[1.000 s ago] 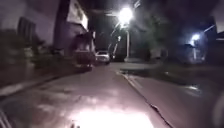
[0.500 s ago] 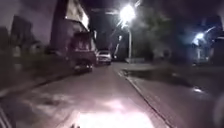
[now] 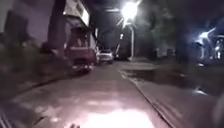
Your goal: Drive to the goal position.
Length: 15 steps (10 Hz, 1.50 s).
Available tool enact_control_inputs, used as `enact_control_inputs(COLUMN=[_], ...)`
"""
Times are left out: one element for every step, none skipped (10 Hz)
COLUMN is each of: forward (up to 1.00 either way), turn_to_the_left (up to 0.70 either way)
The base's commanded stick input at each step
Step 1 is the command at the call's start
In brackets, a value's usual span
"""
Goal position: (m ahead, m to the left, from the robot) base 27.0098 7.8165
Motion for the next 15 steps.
enact_control_inputs(forward=[1.0,1.0,1.0,1.0,1.0,1.0,1.0,1.0,1.0,1.0,1.0,1.0,1.0,1.0,1.0], turn_to_the_left=[0.0,0.0,0.0,-0.24,-0.27,-0.27,-0.27,-0.22,0.0,0.0,0.0,0.0,0.0,0.0,0.0])
